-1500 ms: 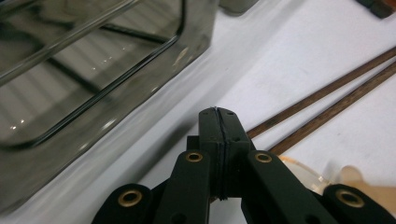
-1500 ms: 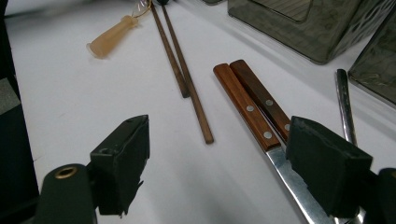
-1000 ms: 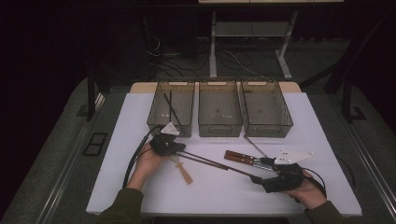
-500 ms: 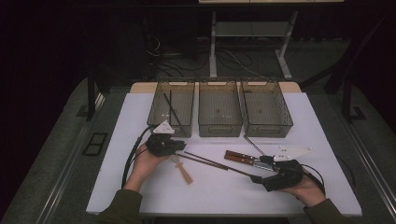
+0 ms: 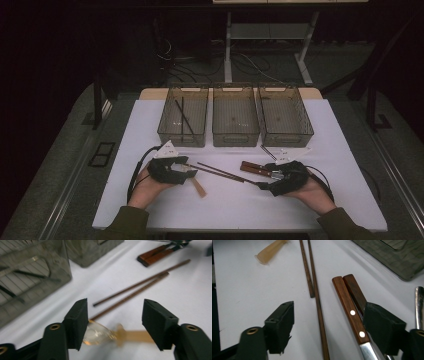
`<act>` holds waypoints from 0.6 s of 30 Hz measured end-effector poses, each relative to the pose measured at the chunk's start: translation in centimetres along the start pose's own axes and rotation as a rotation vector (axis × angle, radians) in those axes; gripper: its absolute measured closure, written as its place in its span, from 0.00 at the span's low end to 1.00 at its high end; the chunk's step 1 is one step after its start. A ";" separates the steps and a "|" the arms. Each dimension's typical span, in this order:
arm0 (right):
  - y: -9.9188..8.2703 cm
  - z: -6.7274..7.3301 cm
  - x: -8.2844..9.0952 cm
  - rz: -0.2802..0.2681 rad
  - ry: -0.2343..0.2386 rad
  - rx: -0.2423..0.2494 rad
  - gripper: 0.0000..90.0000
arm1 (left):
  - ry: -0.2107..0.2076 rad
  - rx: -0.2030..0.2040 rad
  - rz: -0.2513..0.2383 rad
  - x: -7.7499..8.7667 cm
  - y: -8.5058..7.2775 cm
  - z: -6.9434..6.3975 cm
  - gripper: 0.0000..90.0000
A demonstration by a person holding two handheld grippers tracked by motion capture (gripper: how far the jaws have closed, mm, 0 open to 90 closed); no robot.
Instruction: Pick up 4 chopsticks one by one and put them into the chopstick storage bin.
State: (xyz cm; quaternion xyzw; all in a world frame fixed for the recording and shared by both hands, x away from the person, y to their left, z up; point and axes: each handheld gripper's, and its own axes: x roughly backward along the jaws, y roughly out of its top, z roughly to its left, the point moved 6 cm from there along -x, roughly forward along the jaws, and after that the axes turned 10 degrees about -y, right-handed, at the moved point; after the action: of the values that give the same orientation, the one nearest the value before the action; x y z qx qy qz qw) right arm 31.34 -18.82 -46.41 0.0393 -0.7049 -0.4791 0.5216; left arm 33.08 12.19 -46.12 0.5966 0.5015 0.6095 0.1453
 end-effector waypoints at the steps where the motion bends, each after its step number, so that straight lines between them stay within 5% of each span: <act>1: 0.1 -0.1 -0.3 0.003 0.002 0.007 0.32 | 0.003 0.005 -0.005 0.2 -0.3 -0.2 0.37; 10: 1.1 0.1 -2.2 0.042 0.053 0.031 0.53 | 0.012 0.022 -0.008 1.5 -2.8 -1.0 0.18; 18: 0.5 0.8 -3.4 0.087 0.081 0.068 0.71 | -0.024 0.010 -0.044 1.4 -2.6 -1.5 0.09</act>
State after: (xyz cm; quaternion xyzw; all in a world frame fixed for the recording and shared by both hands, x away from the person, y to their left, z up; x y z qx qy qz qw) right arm 32.45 -16.13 -48.42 0.0457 -0.7000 -0.4298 0.5685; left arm 30.32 13.79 -47.02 0.5933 0.5156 0.5967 0.1616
